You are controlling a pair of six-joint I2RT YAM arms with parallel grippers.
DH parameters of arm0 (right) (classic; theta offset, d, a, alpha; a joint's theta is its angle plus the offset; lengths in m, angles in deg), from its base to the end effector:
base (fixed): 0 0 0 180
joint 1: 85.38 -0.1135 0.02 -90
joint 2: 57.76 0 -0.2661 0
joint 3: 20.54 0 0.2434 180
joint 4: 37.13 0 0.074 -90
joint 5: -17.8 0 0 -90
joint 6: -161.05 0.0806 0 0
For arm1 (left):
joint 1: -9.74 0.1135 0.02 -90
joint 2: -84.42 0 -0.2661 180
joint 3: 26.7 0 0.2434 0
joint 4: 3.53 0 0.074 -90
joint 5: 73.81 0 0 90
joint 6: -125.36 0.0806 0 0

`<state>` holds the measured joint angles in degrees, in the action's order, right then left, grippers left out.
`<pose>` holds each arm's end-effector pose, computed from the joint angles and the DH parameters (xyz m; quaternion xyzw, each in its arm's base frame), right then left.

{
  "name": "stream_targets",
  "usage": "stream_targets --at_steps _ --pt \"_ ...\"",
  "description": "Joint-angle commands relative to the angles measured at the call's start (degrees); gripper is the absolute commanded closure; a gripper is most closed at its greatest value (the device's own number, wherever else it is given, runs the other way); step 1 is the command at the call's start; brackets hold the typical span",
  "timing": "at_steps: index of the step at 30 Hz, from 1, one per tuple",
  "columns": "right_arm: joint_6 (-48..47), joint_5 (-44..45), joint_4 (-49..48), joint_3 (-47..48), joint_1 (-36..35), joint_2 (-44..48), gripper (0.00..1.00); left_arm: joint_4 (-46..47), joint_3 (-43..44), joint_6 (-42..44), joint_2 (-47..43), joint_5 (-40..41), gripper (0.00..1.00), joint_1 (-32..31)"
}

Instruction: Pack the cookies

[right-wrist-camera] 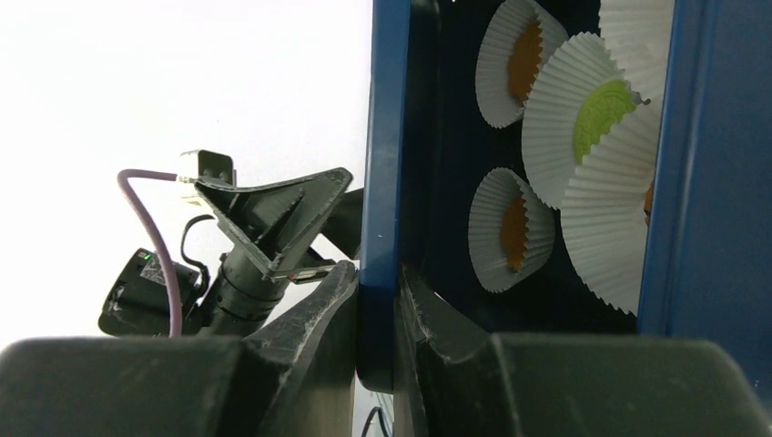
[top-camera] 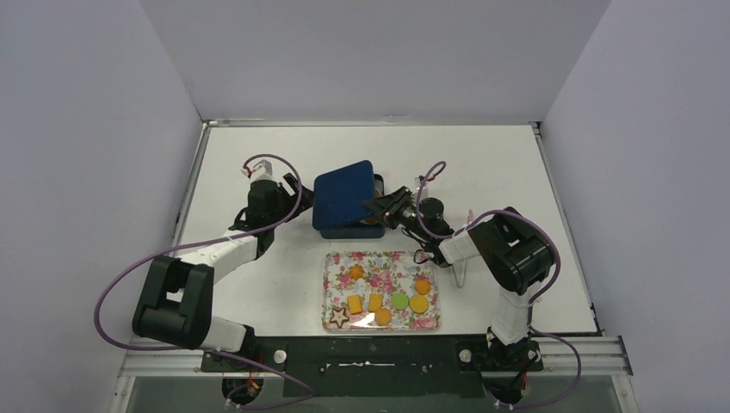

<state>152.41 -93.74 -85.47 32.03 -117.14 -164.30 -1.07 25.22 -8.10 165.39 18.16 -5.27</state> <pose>0.3136 0.2290 0.1571 0.1914 0.7134 0.6268 0.2480 0.3187 -0.0826 0.1889 -0.2178 0.8223 -0.2439 0.4657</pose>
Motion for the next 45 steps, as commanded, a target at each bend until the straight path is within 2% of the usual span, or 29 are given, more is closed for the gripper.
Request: stream_targets --at_steps 1,5,11,14,23,33,43,45 --pt "0.17 -0.78 -6.10 -0.44 0.64 1.09 0.98 2.15 2.69 1.30 1.61 -1.98 0.26 -0.07" --pt "-0.85 -0.69 -5.47 -1.03 0.87 1.16 0.93 2.00 3.50 1.71 3.86 -1.98 0.26 -0.81" --pt "-2.35 -0.45 -3.97 -1.85 1.10 1.16 0.77 2.21 4.72 1.91 7.37 -5.53 0.28 -2.08" --pt "-3.15 -0.17 -3.10 -2.22 1.26 1.52 0.71 2.15 5.59 2.50 8.02 -5.98 0.33 -3.27" --pt "-12.36 1.85 8.94 -0.81 1.40 6.08 0.45 2.05 6.13 2.44 8.35 -5.85 0.38 -4.48" --pt "-25.96 6.59 27.00 3.89 0.10 12.33 0.30 1.80 7.10 2.24 9.76 -5.26 0.38 -6.06" --pt "-38.32 17.33 43.28 9.13 -3.60 18.44 0.26 1.58 7.51 2.31 10.17 -5.04 0.38 -6.65" --pt "-38.80 18.28 44.10 8.92 -3.46 19.24 0.23 1.63 7.63 2.62 10.17 -4.99 0.38 -6.85"
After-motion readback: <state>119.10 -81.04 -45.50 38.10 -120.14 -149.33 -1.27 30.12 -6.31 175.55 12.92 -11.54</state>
